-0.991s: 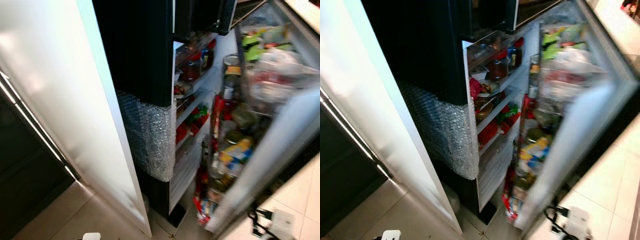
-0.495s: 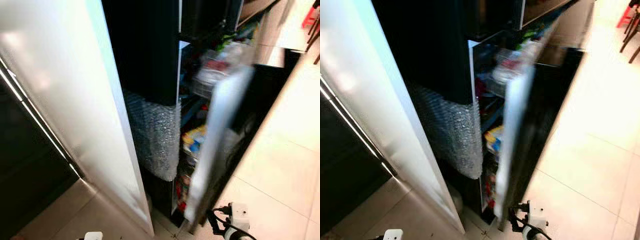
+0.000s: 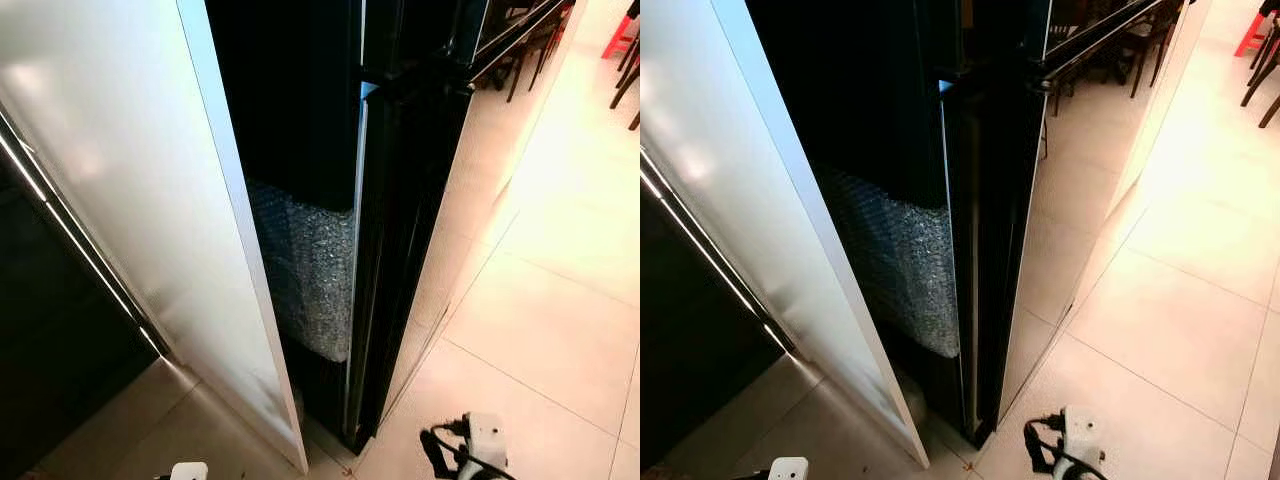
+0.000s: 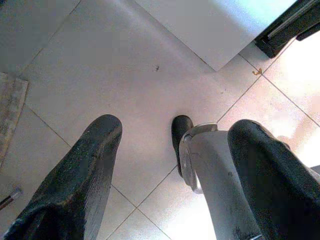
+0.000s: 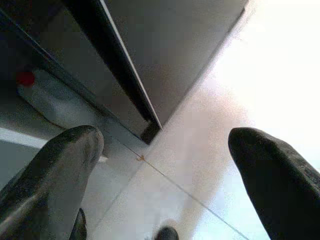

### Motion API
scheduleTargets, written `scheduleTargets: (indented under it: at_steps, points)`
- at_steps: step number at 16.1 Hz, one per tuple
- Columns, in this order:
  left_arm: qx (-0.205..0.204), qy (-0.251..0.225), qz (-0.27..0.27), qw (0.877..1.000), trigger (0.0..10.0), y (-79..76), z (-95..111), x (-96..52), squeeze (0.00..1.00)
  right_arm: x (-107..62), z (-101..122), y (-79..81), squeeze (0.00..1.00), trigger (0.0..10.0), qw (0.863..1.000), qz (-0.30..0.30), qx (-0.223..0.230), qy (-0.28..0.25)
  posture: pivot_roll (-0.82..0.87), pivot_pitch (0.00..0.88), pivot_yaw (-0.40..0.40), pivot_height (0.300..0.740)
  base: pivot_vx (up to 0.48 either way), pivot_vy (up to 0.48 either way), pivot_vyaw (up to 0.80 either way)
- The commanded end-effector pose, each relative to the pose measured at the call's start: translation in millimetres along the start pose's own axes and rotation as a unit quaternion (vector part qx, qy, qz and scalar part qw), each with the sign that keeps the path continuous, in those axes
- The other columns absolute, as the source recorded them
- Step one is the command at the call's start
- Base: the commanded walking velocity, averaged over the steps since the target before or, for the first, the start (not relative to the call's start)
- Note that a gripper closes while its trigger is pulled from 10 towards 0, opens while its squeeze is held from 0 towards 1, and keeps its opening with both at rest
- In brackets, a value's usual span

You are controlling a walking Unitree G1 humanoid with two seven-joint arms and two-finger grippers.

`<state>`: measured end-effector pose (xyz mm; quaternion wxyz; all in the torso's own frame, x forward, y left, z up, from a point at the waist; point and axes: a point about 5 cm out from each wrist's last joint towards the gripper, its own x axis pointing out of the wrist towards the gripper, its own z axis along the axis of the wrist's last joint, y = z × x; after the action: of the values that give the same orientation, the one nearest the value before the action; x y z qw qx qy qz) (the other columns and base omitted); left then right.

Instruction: Restocking fridge

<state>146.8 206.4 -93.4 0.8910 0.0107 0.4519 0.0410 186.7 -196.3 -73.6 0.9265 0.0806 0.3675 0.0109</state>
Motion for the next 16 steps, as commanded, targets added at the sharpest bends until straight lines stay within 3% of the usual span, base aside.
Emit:
scheduleTargets:
  at_steps: [1,8,11,14,16]
  points:
    - [-0.007,0.0,0.005,1.0,10.0,0.2,-1,-0.3,0.0,-1.6,-8,0.2,0.0,10.0,1.0,-0.005,-0.005,0.021,-0.08,0.014,0.017,0.74,0.0,0.0,0.0]
    - [-0.021,-0.005,0.018,1.0,10.0,6.3,4,0.5,0.0,-1.1,-23,8.3,0.0,10.0,0.993,-0.008,-0.07,0.096,-0.06,0.012,0.017,0.74,0.0,0.0,0.0]
    - [-0.021,-0.005,0.018,1.0,10.0,6.8,5,1.0,0.0,0.7,-22,11.6,0.0,10.0,0.993,-0.013,-0.057,0.098,-0.04,0.004,-0.001,0.74,0.0,0.0,0.0]
    - [-0.013,0.003,0.018,1.0,10.0,9.5,2,-0.1,0.0,-9.3,-40,0.3,0.0,10.0,0.99,-0.045,-0.045,0.127,-0.04,0.0,0.004,0.74,0.0,-0.127,0.0]
    - [-0.025,0.006,0.021,0.999,10.0,10.3,-1,-0.8,0.0,-16.7,-49,-9.7,0.0,10.0,0.986,-0.053,-0.07,0.144,-0.04,0.0,0.006,0.74,0.0,-0.403,0.0]
